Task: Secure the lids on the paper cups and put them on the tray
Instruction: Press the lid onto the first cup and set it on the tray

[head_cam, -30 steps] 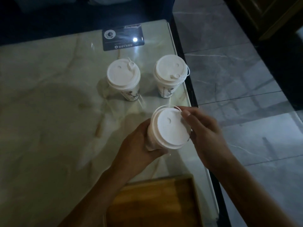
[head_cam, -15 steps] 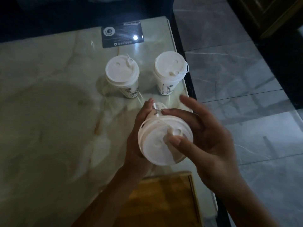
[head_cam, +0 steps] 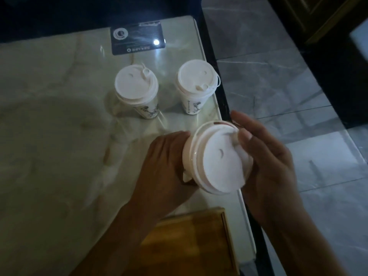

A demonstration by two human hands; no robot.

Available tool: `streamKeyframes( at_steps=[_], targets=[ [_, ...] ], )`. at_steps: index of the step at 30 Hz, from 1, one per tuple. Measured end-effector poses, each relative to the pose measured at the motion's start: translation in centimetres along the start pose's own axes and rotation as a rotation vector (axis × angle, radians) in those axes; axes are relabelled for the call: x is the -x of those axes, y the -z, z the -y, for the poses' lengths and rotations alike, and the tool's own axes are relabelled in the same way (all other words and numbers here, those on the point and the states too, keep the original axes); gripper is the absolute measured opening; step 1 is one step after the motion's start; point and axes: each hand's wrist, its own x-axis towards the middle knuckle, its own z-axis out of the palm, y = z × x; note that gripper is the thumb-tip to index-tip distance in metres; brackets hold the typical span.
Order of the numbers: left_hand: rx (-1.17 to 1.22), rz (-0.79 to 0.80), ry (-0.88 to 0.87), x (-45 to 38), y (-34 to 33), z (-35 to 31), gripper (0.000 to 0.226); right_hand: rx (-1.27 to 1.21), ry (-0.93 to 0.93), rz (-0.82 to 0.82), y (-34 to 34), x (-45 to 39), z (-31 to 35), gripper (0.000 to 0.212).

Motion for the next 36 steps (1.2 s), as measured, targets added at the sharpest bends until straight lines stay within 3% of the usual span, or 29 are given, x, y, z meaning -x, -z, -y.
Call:
streamKeyframes(
  at_steps=[4, 8, 13, 15, 21, 29, 33, 36],
  targets=[
    [-0.037, -0.016, -0.133, -0.3, 0.9, -0.7, 0.071, 0.041, -0.072, 0.000, 0.2, -0.5, 0.8, 0.031],
    [0.015, -0.033, -0.145, -0.4, 1.0, -1.6, 0.070, 0.068, -0.079, -0.018, -0.1, -0.6, 1.4, 0.030],
    [0.068, 0.165, 0.114, -0.1, 1.1, -2.0, 0.083, 0.229, -0.097, -0.068, 0.0, -1.5, 1.5, 0.036],
    [0.137, 0.244, 0.194, -0.2, 1.3, -2.0, 0.078, 0.252, -0.147, -0.054, 0.3, -2.2, 1.7, 0.035],
    [0.456, 0.340, 0.320, -0.1, 1.5, -1.9, 0.057, 0.297, -0.250, -0.042, 1.4, -3.2, 1.8, 0.042],
    [0.643, 0.516, 0.422, -0.1, 1.5, -1.1, 0.049, 0.348, -0.407, 0.102, 2.2, -3.9, 1.0, 0.044],
    [0.582, 0.476, 0.453, 0.9, 0.6, -0.7, 0.067, 0.424, -0.361, 0.085, 2.4, -3.6, 0.4, 0.029],
    [0.262, 0.300, 0.364, 2.1, 0.1, -0.8, 0.073, 0.507, -0.282, -0.031, 2.3, -2.9, -0.4, 0.018]
  ],
)
